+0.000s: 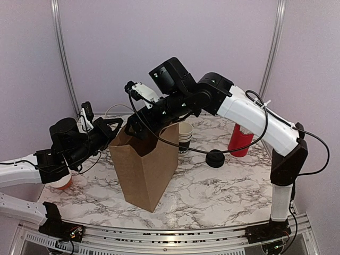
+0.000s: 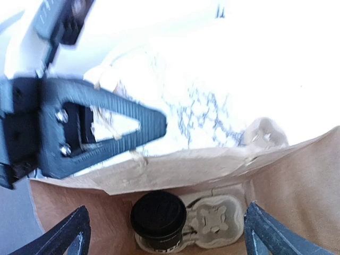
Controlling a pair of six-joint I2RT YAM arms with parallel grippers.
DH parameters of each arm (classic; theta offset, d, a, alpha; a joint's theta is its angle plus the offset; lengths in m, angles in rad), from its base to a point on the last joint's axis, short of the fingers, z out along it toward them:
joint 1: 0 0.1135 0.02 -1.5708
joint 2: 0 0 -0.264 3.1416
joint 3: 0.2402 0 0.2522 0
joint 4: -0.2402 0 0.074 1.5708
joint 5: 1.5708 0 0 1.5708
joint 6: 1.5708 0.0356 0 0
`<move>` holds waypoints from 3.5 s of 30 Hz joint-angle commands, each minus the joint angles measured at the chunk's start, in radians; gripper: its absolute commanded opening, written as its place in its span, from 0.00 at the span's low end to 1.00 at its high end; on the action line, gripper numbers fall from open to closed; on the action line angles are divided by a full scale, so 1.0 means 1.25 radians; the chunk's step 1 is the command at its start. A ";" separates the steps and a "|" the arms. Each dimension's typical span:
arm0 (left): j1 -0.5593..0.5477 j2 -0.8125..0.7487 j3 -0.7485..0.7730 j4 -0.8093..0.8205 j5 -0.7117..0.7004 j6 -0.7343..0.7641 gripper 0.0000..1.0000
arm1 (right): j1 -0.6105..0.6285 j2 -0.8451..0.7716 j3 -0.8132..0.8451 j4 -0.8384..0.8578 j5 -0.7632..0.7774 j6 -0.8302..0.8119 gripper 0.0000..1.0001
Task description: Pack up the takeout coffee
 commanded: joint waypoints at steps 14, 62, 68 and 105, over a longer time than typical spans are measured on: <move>-0.015 0.027 0.053 -0.007 0.042 0.034 0.17 | -0.034 -0.236 -0.279 0.439 0.040 0.005 0.98; 0.180 -0.055 0.243 -0.319 -0.114 0.266 0.99 | -0.458 -0.624 -0.727 0.276 0.197 0.156 0.92; 0.270 -0.039 0.227 -0.329 -0.024 0.218 0.99 | -0.592 -0.702 -0.821 0.258 0.158 0.182 0.90; 0.349 -0.073 0.156 -0.349 0.051 0.163 0.99 | -0.957 -0.681 -1.069 0.511 -0.158 0.304 0.39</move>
